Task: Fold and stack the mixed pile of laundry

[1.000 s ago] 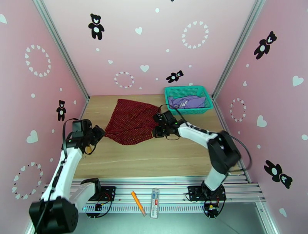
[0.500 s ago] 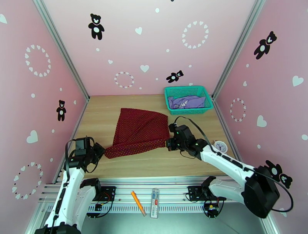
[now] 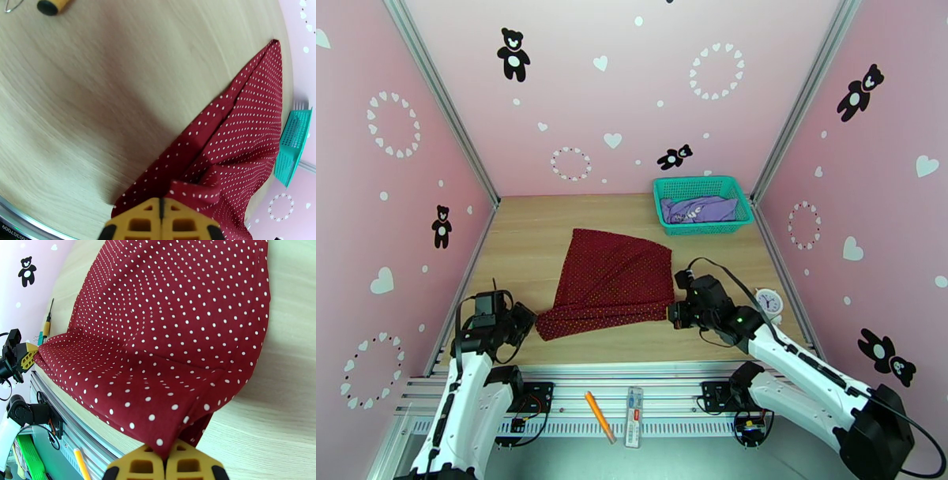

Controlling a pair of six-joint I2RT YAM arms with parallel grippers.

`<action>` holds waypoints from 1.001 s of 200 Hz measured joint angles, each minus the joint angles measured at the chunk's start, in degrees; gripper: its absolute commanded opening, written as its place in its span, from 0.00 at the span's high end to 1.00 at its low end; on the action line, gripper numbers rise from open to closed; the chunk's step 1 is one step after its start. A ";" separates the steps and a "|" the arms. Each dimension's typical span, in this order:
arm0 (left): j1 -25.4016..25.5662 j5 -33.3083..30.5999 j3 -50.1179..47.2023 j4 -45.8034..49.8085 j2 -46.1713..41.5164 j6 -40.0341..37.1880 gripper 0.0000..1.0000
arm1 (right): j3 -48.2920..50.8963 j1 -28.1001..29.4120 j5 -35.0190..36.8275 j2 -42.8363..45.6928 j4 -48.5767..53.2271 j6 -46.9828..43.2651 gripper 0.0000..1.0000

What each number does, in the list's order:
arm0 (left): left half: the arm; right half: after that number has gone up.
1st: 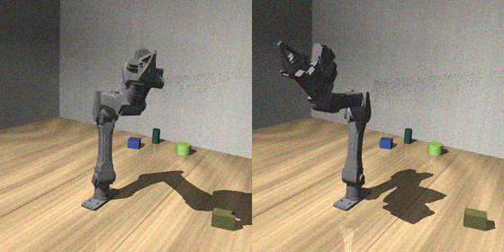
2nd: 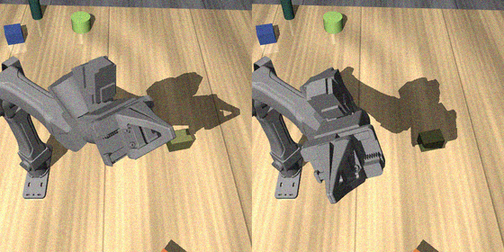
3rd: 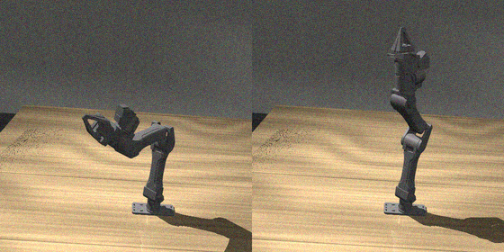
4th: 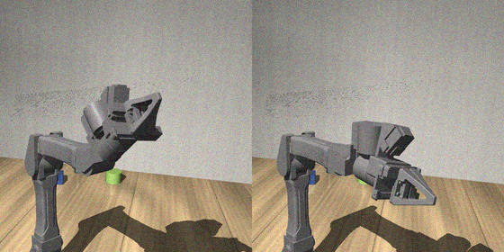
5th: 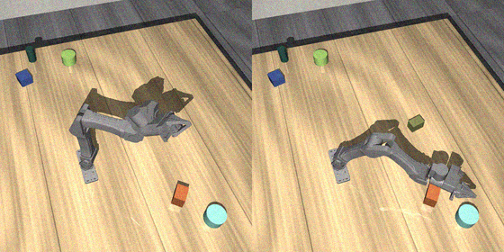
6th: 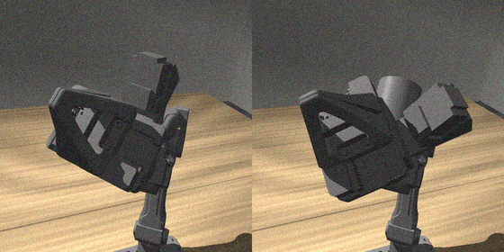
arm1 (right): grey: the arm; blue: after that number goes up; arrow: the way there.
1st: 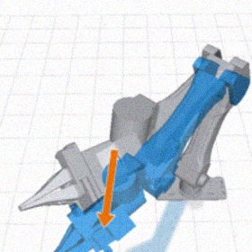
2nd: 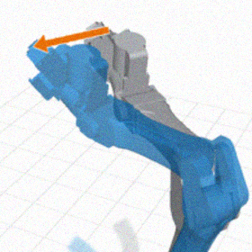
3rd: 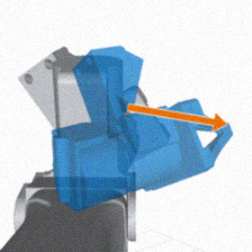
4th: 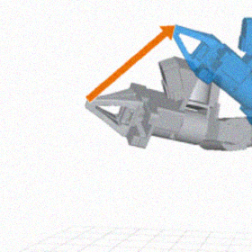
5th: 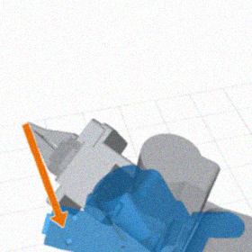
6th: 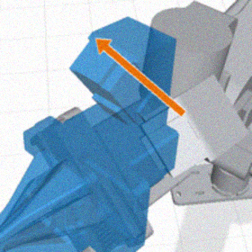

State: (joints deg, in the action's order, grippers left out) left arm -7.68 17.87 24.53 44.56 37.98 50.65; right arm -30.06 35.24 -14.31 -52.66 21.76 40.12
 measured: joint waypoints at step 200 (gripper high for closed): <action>20.90 4.44 2.32 10.93 4.42 5.66 0.36 | -1.97 -0.07 -1.90 -7.28 0.79 -0.76 1.00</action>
State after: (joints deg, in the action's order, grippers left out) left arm 13.21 22.31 26.85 55.48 42.39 56.31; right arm -32.03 35.18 -16.21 -59.94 22.55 39.35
